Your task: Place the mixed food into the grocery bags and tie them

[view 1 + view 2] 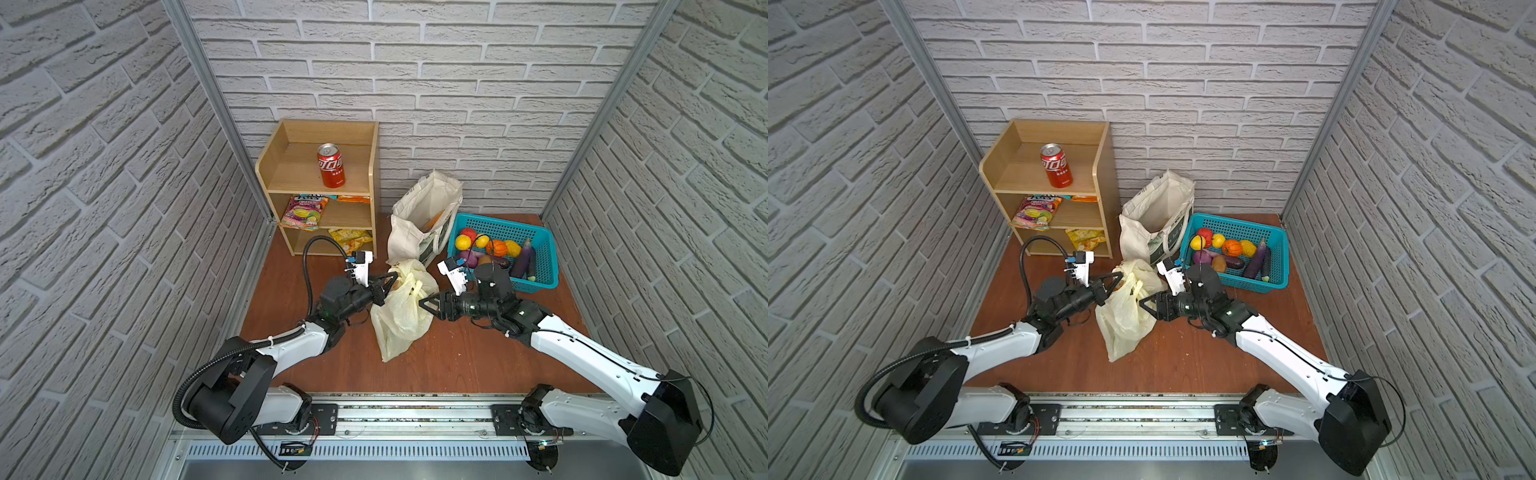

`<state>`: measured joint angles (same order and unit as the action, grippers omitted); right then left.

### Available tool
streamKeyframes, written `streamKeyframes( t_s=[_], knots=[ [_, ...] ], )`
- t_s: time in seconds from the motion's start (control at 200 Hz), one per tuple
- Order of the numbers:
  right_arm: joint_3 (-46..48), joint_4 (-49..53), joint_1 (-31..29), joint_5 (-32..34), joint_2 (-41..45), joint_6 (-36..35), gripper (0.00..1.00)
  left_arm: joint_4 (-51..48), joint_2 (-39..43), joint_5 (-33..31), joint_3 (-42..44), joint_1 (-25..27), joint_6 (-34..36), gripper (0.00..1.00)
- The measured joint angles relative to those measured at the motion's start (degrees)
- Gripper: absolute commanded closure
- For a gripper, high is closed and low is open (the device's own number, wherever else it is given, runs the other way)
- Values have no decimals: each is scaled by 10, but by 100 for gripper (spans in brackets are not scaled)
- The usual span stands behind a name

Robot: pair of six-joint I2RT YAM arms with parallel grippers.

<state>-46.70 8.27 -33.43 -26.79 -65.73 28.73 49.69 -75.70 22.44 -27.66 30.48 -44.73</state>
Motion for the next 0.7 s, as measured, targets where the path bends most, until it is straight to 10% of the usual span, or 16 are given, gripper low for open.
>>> streamKeyframes(
  t_s=[0.095,0.195,0.7],
  knots=[
    [0,-7,-1,2,-7,4,56,0,0,0,0,0,0,100],
    [-6,-18,-2,9,-26,9,94,0,0,1,0,0,-1,100],
    [39,-56,75,94,13,53,95,81,-4,77,23,-35,-85,100]
  ],
)
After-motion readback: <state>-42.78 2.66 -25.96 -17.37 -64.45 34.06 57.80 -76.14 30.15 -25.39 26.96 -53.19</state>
